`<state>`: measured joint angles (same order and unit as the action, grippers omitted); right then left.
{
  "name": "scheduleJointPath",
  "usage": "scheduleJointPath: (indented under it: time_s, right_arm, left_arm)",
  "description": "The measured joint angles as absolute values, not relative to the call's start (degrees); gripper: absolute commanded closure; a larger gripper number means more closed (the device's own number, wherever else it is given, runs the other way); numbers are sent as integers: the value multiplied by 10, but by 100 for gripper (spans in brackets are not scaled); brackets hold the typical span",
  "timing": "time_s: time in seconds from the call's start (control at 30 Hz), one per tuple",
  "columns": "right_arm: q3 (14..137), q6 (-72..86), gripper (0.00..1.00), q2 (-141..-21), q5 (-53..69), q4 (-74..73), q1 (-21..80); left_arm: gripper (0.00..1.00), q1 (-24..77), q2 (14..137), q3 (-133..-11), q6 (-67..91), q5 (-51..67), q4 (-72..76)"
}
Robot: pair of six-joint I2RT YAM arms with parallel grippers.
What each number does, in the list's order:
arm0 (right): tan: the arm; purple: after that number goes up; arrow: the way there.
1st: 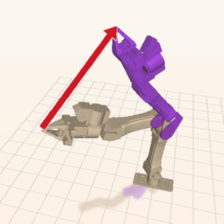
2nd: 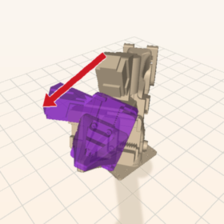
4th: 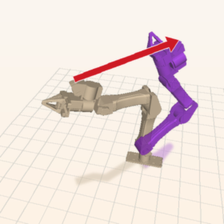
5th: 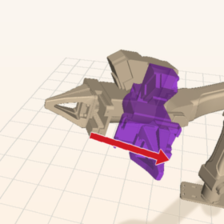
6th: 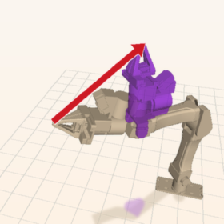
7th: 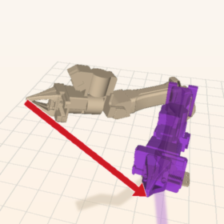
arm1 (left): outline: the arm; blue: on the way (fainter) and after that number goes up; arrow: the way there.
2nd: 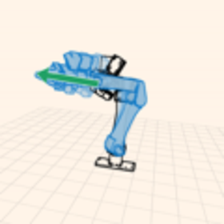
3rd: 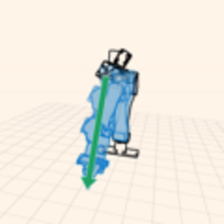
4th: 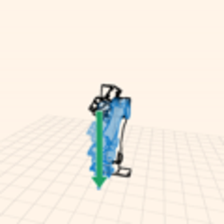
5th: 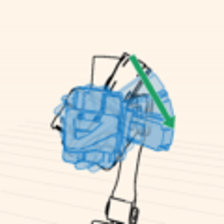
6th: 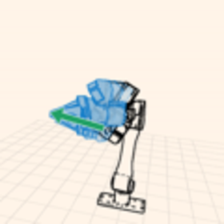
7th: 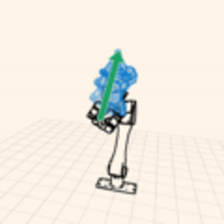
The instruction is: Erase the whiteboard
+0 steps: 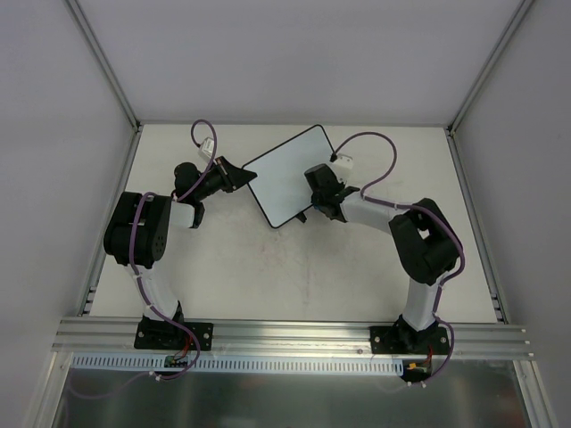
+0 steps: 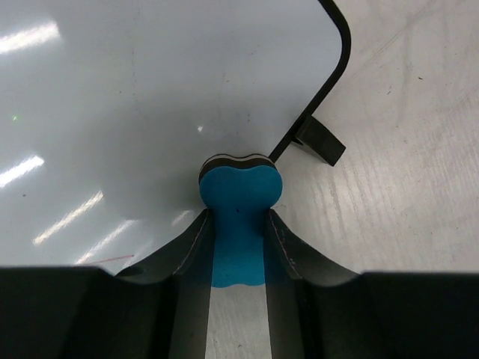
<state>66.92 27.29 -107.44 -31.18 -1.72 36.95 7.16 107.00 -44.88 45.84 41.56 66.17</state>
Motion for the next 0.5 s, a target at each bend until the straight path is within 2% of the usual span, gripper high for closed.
scheduleJointPath:
  time_s: [0.27, 0.5]
  right_arm:
    - [672, 215, 100, -1074, -306, -15, 400]
    - [690, 164, 100, -1076, -253, -15, 401]
  left_arm:
    - [100, 72, 1069, -449, 457, 415, 662]
    - [100, 70, 1069, -449, 456, 414, 662]
